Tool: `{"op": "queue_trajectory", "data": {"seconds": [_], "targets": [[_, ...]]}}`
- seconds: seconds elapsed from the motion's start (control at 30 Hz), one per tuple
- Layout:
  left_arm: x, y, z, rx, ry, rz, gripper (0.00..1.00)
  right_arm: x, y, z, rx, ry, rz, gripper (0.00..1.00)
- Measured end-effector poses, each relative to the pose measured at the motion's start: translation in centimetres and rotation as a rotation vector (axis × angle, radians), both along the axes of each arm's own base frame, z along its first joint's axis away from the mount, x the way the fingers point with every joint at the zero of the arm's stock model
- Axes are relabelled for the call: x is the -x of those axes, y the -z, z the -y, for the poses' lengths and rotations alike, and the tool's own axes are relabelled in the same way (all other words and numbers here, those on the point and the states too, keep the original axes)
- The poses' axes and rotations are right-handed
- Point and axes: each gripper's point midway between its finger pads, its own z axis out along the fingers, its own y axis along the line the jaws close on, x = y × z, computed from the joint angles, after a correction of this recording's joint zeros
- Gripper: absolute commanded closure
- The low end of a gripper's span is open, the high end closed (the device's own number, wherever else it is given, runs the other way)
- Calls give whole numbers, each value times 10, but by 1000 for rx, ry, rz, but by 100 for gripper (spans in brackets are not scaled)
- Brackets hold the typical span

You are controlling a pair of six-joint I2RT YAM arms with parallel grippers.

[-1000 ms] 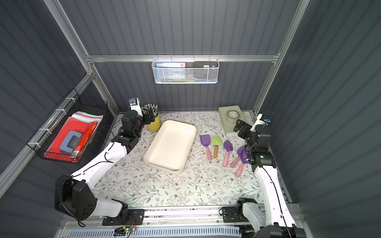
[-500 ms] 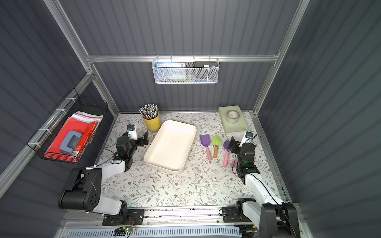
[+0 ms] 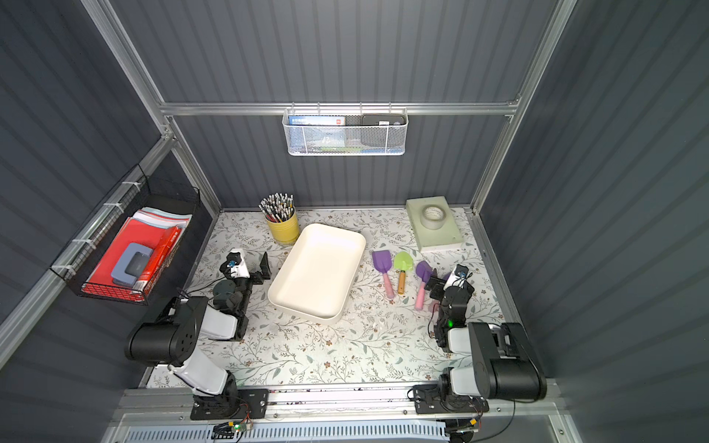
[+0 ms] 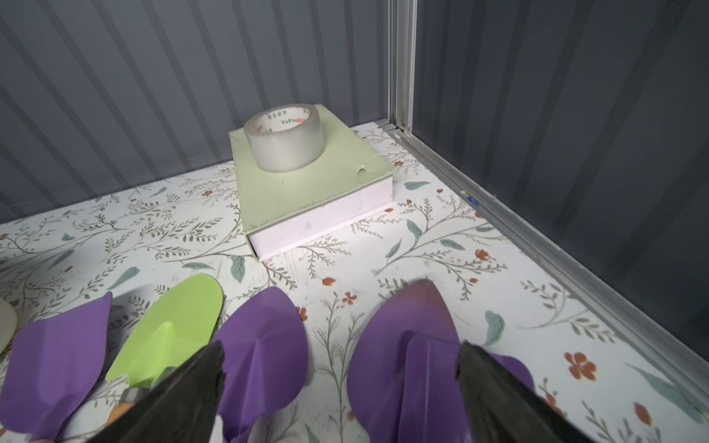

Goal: Take the shovel out of the storage box
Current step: Reset both arms

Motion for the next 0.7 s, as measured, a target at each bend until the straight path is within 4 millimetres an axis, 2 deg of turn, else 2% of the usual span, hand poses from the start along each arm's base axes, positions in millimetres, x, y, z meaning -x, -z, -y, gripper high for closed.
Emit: {"op": "queue_trajectory", "data": {"seconds": [0.13, 0.23, 0.3, 0.7], "targets": [[0, -4, -7, 9, -21, 21, 1, -6, 6, -3, 7, -15, -4, 1], [-3, -8, -18, 45, -83, 32, 1, -18, -15, -4, 11, -16, 61, 1], [-4, -10, -23, 60, -108, 39, 1, -20, -21, -5, 16, -18, 92, 1], [-3, -9, -31, 84, -156, 36, 1, -21, -17, -5, 21, -19, 55, 1]]}}
